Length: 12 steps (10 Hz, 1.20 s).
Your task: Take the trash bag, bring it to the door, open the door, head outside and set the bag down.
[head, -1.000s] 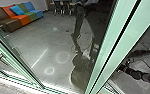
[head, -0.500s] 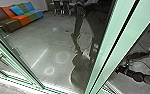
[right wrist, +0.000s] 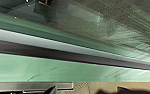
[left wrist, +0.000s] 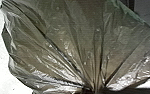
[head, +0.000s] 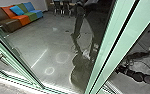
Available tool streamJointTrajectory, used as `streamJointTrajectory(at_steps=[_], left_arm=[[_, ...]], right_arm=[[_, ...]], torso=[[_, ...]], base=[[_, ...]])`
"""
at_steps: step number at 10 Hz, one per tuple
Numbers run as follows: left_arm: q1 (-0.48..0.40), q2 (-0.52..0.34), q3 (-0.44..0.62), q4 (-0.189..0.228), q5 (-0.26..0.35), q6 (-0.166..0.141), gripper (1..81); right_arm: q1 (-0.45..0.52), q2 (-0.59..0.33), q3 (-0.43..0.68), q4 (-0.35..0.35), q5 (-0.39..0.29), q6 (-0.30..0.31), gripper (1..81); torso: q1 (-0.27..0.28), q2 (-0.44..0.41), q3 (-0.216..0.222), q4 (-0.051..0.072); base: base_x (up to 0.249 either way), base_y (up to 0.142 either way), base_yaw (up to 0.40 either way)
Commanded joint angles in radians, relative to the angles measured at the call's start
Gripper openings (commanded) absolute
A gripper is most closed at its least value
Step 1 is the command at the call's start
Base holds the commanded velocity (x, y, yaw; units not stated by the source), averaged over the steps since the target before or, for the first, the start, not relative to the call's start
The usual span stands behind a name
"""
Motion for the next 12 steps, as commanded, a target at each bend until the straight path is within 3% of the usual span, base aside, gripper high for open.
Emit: streamJointTrajectory(at_steps=[1,2,3,4,7,8,9,12], left_arm=[[-0.011,-0.009,0.003,-0.002,0.088,0.005,1.0],[-0.011,-0.010,0.003,-0.004,0.088,0.005,1.0],[-0.010,-0.010,0.003,-0.002,0.088,0.005,1.0],[-0.011,-0.010,0.003,-0.002,0.088,0.005,1.0],[-0.011,-0.009,0.004,-0.002,0.088,0.005,1.0],[-0.010,-0.009,0.006,-0.002,0.088,0.005,1.0],[-0.011,-0.009,0.006,-0.002,0.090,0.005,1.0],[-0.011,-0.006,0.006,-0.002,0.102,0.006,1.0]], right_arm=[[0.081,-0.030,-0.033,0.044,-0.163,0.017,81.1],[0.084,-0.030,-0.031,0.044,-0.163,0.016,81.1],[0.089,-0.033,-0.030,0.042,-0.163,0.014,81.1],[0.095,-0.039,-0.023,0.042,-0.163,0.014,81.1],[0.106,-0.053,-0.010,0.042,-0.164,0.011,81.1],[0.107,-0.058,-0.004,0.040,-0.164,0.011,81.1],[0.118,-0.062,0.001,0.040,-0.164,0.006,81.1],[0.175,-0.088,0.020,0.030,-0.195,0.005,81.1]], torso=[[0.000,0.000,0.000,0.000],[0.000,0.000,0.000,0.000],[0.000,0.000,0.000,-0.024],[0.000,0.000,0.000,-0.035],[0.001,0.000,0.000,-0.086],[0.001,0.001,0.000,-0.066],[0.001,0.001,0.000,-0.079],[0.001,0.001,-0.001,-0.081]], base=[[0.000,0.000,0.000],[0.000,0.000,0.000],[0.000,0.000,0.000],[0.000,0.000,0.000],[0.000,0.000,0.000],[0.000,0.000,0.000],[0.000,0.000,0.000],[0.000,0.000,0.000]])
